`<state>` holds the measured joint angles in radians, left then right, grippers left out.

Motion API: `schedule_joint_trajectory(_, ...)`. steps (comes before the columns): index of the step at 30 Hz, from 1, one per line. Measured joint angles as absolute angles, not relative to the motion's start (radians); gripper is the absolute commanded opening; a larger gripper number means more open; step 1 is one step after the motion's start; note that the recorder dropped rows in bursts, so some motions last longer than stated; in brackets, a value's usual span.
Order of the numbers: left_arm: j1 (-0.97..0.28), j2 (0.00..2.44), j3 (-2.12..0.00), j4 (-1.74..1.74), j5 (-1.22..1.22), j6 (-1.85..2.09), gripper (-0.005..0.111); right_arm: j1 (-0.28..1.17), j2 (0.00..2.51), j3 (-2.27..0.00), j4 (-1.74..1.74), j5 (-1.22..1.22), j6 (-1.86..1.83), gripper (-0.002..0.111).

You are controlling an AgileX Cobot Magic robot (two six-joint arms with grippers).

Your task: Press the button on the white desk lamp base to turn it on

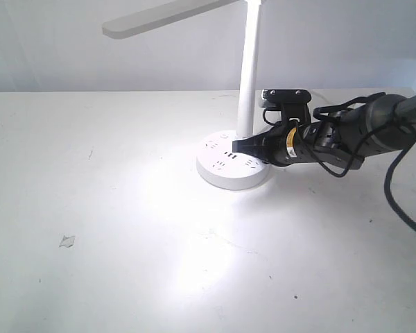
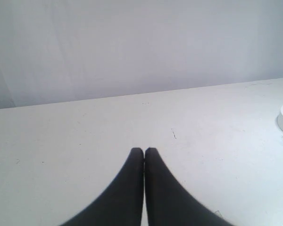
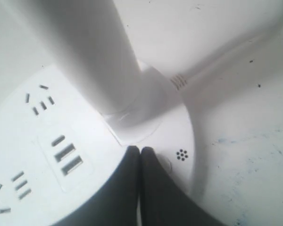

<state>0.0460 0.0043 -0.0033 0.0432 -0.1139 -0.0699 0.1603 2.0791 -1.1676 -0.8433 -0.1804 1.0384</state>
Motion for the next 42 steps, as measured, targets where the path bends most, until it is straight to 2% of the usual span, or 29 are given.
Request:
schedule_joint_trajectory(10, 0.046, 0.004, -0.003, 0.043, -0.114, -0.070, 0.000, 0.160, 2.048, -1.162, -0.843, -0.172, 1.041, 0.000)
schedule_joint_trajectory(15, 0.046, 0.004, -0.003, 0.043, -0.114, -0.070, 0.000, 0.160, 1.897, -1.078, -0.847, -0.206, 1.030, 0.000)
schedule_joint_trajectory(23, 0.046, 0.004, -0.003, 0.043, -0.114, -0.070, 0.000, 0.160, 1.594, -0.700, -0.818, -0.464, 0.989, 0.000)
schedule_joint_trajectory(34, 0.046, 0.004, -0.003, 0.043, -0.114, -0.070, 0.000, 0.160, 1.199, -0.080, -0.377, -0.885, 0.574, 0.000)
schedule_joint_trajectory(42, 0.046, 0.004, -0.003, 0.043, -0.112, -0.070, 0.000, 0.160, 0.892, -0.008, -0.327, -0.990, 0.431, 0.000)
